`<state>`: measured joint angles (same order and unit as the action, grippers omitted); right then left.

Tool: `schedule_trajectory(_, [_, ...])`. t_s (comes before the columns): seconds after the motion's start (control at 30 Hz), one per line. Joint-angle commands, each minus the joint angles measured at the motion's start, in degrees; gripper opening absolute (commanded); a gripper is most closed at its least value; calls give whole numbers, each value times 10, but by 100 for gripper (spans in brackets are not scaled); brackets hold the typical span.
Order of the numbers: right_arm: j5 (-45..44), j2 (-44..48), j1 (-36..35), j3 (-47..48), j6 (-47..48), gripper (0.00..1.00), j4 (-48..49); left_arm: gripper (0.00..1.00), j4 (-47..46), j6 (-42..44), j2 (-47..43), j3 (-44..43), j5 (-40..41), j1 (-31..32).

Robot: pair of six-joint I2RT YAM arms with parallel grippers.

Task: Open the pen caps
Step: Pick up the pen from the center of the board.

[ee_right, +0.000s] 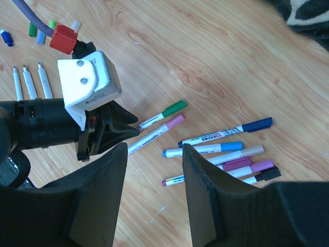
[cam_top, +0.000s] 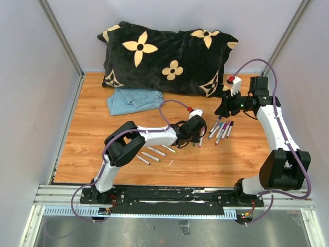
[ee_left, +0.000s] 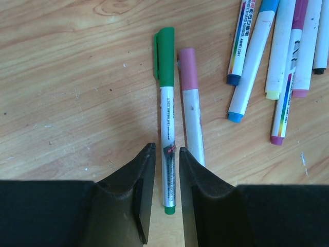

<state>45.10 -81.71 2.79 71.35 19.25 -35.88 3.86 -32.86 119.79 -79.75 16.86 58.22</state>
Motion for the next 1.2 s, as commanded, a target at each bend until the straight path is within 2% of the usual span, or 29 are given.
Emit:
schedule_trajectory(0.0, [20, 13, 7, -9, -8, 48, 3, 30, 16, 11, 8, -17, 2, 2])
schedule_trajectory(0.33, [29, 18, 7, -10, -9, 48, 3, 30, 35, 14, 16, -22, 19, 3])
schedule_trajectory(0.63, [41, 15, 7, -12, -12, 48, 3, 25, 99, 23, 17, -18, 101, 4])
schedule_trajectory(0.9, [60, 17, 6, -18, -18, 48, 11, 25, 99, 39, 16, -7, 91, 3])
schedule_trajectory(0.97, [65, 21, 6, -22, -21, 48, 18, 22, 99, 39, 19, -9, 85, 2])
schedule_trajectory(1.1, [75, 28, 6, -28, -27, 48, 29, 4, 102, 40, 15, -7, 79, -2])
schedule_trajectory(1.17, [80, 31, 5, -33, -32, 48, 35, 0, 99, 40, 2, -2, 84, -6])
